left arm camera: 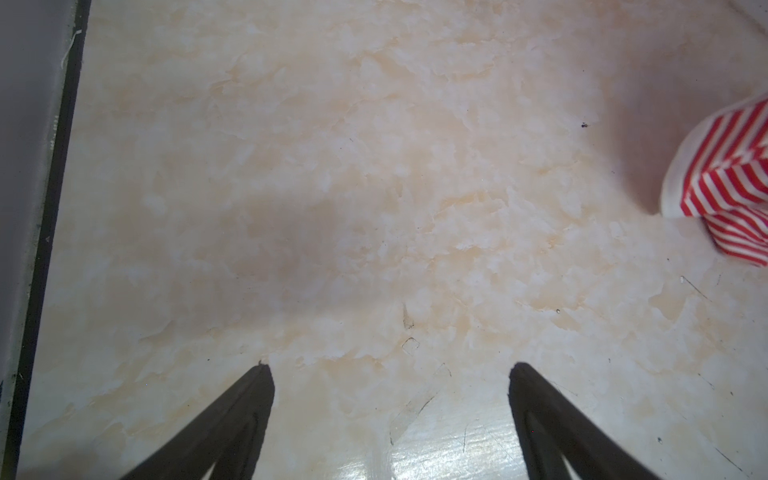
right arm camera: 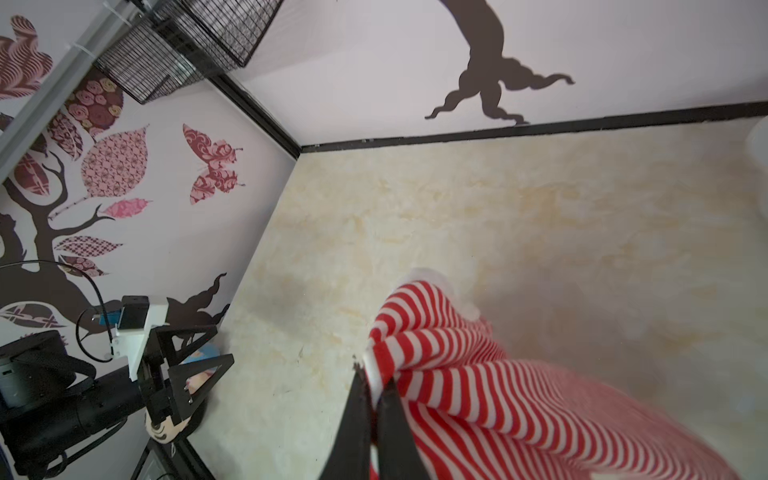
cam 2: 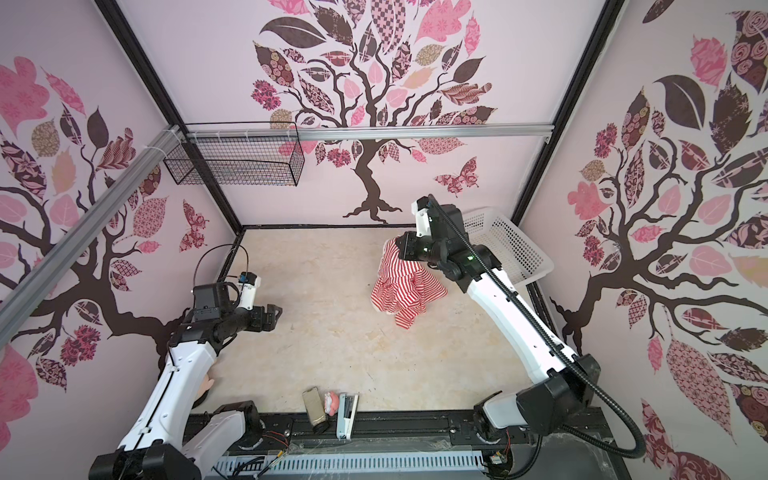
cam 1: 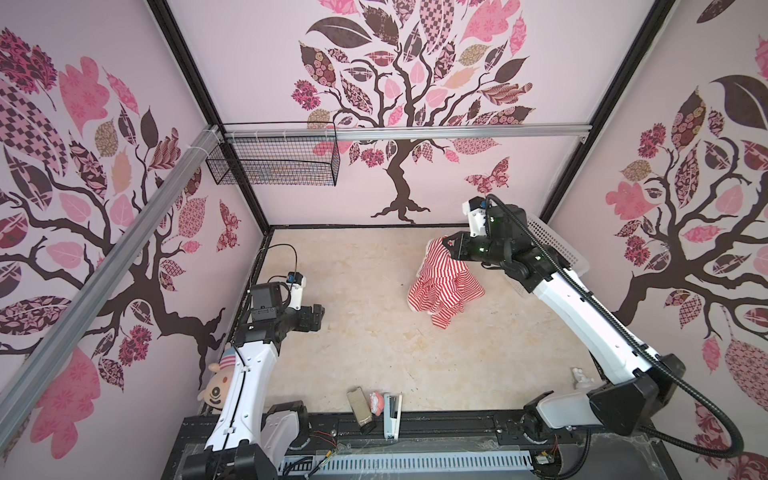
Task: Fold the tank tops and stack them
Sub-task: 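Lift the striped tank top out of the basket with the right gripper, then lay the tank top on the table while the left gripper grasps its edge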
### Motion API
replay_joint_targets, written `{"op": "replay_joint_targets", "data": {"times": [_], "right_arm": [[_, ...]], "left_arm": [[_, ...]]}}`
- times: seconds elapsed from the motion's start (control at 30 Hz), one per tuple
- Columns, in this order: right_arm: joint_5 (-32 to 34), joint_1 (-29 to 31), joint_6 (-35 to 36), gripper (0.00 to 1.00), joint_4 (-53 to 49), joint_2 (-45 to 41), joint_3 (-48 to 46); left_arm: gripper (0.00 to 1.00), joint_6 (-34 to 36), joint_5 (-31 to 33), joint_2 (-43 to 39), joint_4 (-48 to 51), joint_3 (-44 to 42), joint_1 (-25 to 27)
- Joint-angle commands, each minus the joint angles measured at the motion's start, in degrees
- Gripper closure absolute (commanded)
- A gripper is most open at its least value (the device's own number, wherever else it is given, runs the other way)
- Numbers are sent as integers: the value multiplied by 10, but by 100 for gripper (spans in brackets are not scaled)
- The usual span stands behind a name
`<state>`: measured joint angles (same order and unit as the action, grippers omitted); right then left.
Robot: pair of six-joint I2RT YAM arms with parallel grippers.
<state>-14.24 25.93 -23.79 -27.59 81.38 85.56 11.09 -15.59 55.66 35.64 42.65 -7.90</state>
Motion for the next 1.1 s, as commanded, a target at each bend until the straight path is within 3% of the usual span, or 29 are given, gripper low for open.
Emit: {"op": "replay_joint_targets", "data": {"times": [0.0, 0.1, 0.2, 0.43, 0.53, 0.7, 0.87, 1.0, 1.03, 1.07], "right_arm": [[-35, 11, -15, 100, 34, 8, 2], [-8, 10, -13, 100, 18, 37, 0], [-33, 16, -18, 100, 19, 50, 4], [-34, 119, 13, 100, -14, 41, 92], [-69, 121, -4, 100, -9, 27, 126], [-36, 120, -7, 100, -53, 57, 183], [-13, 115, -14, 100, -41, 126, 141], [9, 77, -48, 100, -37, 205, 109], [10, 66, -57, 85, -37, 226, 104], [13, 57, -66, 64, -37, 244, 97]], "left_arm": [[7, 4, -11, -5, -3, -4, -4], [7, 8, -22, -7, 0, -4, -4], [7, 13, -34, -8, 1, -7, -4], [7, 16, -30, -8, -2, -6, -4], [7, 15, -29, -6, -7, -7, -4], [7, 10, -21, 0, -15, -7, -4], [7, 7, -5, 11, -20, -4, -4], [6, 5, -18, 16, -20, -2, -4], [6, 5, -26, 19, -21, -3, -4], [6, 6, -29, 24, -21, 0, -4]]}}
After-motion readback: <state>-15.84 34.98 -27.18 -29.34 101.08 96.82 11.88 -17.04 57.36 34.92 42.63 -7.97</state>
